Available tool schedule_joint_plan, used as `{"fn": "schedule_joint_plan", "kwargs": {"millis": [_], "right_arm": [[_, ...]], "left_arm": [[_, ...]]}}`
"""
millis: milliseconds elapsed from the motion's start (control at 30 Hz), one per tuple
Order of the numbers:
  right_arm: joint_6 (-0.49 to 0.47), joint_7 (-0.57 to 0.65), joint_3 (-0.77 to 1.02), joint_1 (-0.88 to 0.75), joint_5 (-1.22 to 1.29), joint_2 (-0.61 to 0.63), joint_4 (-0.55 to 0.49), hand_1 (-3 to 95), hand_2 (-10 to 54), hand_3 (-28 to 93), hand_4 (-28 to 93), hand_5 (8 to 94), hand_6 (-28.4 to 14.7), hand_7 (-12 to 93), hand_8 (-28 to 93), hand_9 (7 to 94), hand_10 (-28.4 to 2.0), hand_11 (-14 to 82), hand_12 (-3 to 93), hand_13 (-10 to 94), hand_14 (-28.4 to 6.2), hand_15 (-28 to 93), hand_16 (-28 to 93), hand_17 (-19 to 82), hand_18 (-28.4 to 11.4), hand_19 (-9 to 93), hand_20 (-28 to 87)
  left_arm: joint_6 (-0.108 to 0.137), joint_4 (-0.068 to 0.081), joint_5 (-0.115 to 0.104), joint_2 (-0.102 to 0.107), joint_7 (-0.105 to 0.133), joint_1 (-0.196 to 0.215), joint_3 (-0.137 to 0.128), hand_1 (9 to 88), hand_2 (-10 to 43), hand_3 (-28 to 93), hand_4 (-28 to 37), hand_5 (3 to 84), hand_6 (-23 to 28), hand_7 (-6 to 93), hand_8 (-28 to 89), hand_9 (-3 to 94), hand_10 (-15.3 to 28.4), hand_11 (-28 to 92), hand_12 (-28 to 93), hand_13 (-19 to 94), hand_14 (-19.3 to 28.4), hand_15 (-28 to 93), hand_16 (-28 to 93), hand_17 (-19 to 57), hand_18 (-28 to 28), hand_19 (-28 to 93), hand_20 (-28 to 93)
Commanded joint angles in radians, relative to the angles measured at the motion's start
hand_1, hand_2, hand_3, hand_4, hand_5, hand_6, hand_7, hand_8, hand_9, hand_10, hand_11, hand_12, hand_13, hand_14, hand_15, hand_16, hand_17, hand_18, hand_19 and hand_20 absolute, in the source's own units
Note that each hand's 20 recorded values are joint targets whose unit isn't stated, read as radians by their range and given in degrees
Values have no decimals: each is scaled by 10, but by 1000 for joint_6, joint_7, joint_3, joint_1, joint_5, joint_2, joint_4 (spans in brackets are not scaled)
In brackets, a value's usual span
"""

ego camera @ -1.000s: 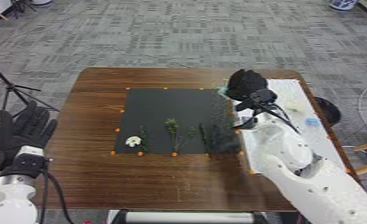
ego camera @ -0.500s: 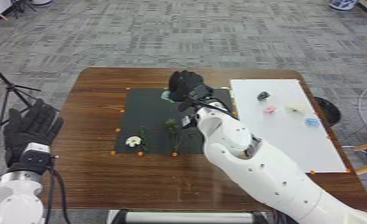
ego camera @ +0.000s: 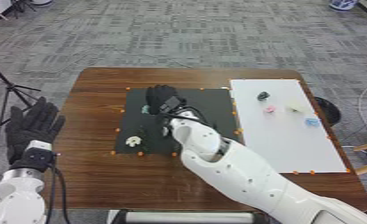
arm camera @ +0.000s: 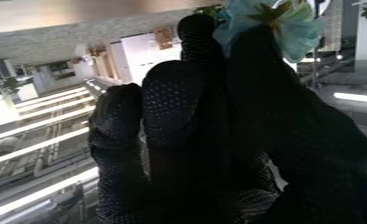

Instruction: Arrange flowers

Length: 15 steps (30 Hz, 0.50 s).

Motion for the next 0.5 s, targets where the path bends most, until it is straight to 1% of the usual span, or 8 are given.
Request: {"fn": "schedule_joint_plan", "kwargs": {"millis": [33, 100, 200, 233, 267, 367, 433, 500], "right_arm": [[104, 43, -65, 50, -60, -23, 31, 566, -95, 737, -283, 755, 4, 377, 30, 825, -76, 87, 366, 694, -77, 625, 435, 402, -226, 862, 416], [114, 53, -71, 52, -67, -34, 55, 565, -95, 737, -283, 755, 4, 381, 34, 826, -76, 88, 367, 694, -76, 624, 436, 404, -226, 863, 415], [82, 41, -64, 43, -67, -40, 63, 565, -95, 737, -283, 754, 4, 386, 37, 828, -77, 90, 369, 697, -76, 623, 436, 406, -228, 865, 415], [76, 43, -71, 39, -72, -35, 56, 565, -95, 736, -283, 754, 4, 388, 38, 829, -77, 90, 369, 698, -76, 623, 436, 406, -228, 865, 414], [77, 45, -79, 41, -81, -34, 60, 565, -95, 736, -283, 753, 3, 390, 40, 828, -77, 91, 370, 698, -76, 623, 438, 407, -228, 865, 414], [77, 51, -93, 36, -96, -27, 59, 566, -95, 735, -283, 753, 2, 391, 40, 828, -78, 91, 370, 698, -77, 622, 440, 407, -228, 866, 412], [76, 62, -100, 21, -107, -26, 59, 565, -95, 736, -283, 752, 3, 395, 42, 826, -76, 91, 371, 698, -76, 621, 441, 406, -228, 867, 412], [91, 74, -114, 18, -108, -23, 61, 565, -95, 733, -283, 753, 2, 405, 50, 827, -77, 91, 369, 697, -76, 620, 441, 406, -228, 867, 411]], "left_arm": [[-3, -2, 14, 6, 1, -2, 11, 249, 224, 569, -283, 386, 67, 97, -86, 285, 122, 154, 76, 182, 77, 136, -51, -56, 93, 218, 106], [-6, 3, 15, 9, -2, -11, 16, 246, 221, 583, -283, 386, 67, 98, -86, 287, 124, 157, 77, 183, 77, 137, -51, -56, 93, 219, 105], [-7, -1, 17, 10, -5, -11, 15, 245, 220, 589, -283, 386, 66, 98, -87, 287, 124, 158, 77, 184, 78, 139, -50, -56, 93, 219, 105], [-7, -7, 15, 12, 1, -1, 13, 242, 220, 593, -283, 386, 67, 98, -87, 287, 124, 157, 77, 184, 78, 139, -50, -56, 93, 219, 105], [-8, -7, 17, 13, -1, -5, 15, 243, 220, 592, -283, 386, 67, 99, -87, 287, 124, 158, 77, 185, 78, 140, -50, -56, 94, 220, 105], [-12, -9, 19, 11, -6, -6, 17, 244, 220, 592, -283, 386, 67, 99, -87, 288, 125, 158, 76, 185, 78, 139, -51, -56, 94, 219, 104], [-18, -9, 22, 5, -18, -3, 16, 244, 219, 594, -283, 386, 66, 99, -87, 288, 124, 157, 76, 185, 79, 141, -50, -55, 94, 219, 104], [-18, -5, 21, 0, -14, -12, 22, 241, 220, 600, -283, 386, 67, 99, -87, 288, 124, 157, 77, 185, 78, 140, -51, -56, 94, 220, 104]]}}
